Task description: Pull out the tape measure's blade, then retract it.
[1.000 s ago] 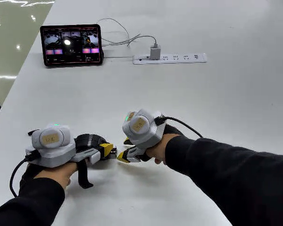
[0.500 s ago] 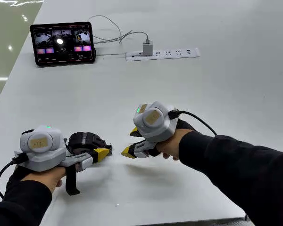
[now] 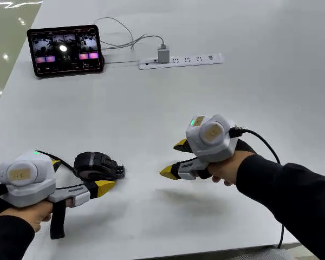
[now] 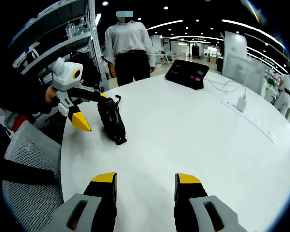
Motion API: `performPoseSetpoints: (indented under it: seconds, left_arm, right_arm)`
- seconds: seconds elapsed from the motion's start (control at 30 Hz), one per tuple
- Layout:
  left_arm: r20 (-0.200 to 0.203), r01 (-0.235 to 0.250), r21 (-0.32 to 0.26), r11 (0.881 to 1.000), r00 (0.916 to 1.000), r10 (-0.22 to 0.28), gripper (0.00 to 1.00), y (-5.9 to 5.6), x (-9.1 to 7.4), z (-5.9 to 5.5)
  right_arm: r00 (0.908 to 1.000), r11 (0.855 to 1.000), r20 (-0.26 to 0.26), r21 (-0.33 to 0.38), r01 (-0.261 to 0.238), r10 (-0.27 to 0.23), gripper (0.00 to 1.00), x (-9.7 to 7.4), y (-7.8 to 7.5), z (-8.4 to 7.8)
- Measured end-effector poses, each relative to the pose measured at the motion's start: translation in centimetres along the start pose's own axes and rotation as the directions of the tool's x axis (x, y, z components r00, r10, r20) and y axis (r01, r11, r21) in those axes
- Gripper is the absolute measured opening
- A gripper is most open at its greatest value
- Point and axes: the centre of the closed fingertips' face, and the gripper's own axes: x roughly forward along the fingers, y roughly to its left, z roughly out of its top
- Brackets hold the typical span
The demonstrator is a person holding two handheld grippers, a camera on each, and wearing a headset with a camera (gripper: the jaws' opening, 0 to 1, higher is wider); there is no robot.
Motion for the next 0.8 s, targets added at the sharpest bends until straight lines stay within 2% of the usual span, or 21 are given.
performPoseSetpoints:
  seconds: [0.17, 0.27, 0.33, 0.37, 0.4, 0.47, 0.6, 0.7, 0.8]
  left_arm:
    - [0.022, 0.034, 0.005, 0.999, 0.9992, -0.035, 0.99, -0.2, -0.4, 0.4]
    - [0.008, 0.043, 0.035, 0.998, 0.999, -0.043, 0.99, -0.4, -0.5, 0.2]
    - [0.004, 0.067, 0.045, 0.997, 0.9977, -0.068, 0.99, -0.9, -0.7, 0.2]
    - [0.013, 0.109, 0.061, 0.992, 0.9938, -0.11, 0.99, -1.6, -0.8, 0.3]
    - [0.02, 0.127, 0.063, 0.99, 0.9915, -0.128, 0.99, -1.9, -0.9, 0.4]
    - [0.015, 0.105, 0.109, 0.988, 0.9941, -0.108, 0.99, -1.6, -1.1, 0.4]
    - [0.028, 0.113, 0.089, 0.99, 0.9928, -0.116, 0.99, -1.5, -1.6, 0.7]
    - [0.006, 0.073, 0.102, 0.992, 0.9972, -0.074, 0.99, -0.6, -1.9, 0.2]
    - [0.019, 0.047, 0.118, 0.992, 0.9986, -0.05, 0.99, 0.1, -2.3, 0.2]
  right_arm:
    - [0.9997, 1.0, 0.007, -0.005, 0.023, -0.023, 0.46, -1.5, -0.6, -0.6]
    - [0.9994, 0.999, 0.005, -0.004, 0.034, -0.034, 0.47, -2.3, -1.1, -1.0]
    - [0.999, 0.999, 0.002, -0.007, 0.045, -0.045, 0.49, -2.8, -1.5, -1.4]
    - [0.9987, 0.999, 0.002, -0.007, 0.051, -0.051, 0.49, -3.2, -1.7, -1.6]
    - [0.9986, 0.999, 0.002, -0.006, 0.053, -0.053, 0.5, -3.4, -1.8, -1.7]
    - [0.998, 0.998, 0.001, -0.005, 0.064, -0.064, 0.51, -3.9, -2.2, -2.2]
    - [0.9972, 0.997, 0.004, 0.009, 0.074, -0.074, 0.53, -5.0, -2.4, -3.3]
    - [0.9962, 0.996, 0.006, 0.007, 0.087, -0.087, 0.55, -6.1, -2.7, -4.2]
    - [0.9943, 0.994, 0.009, 0.016, 0.106, -0.106, 0.58, -7.1, -3.3, -4.8]
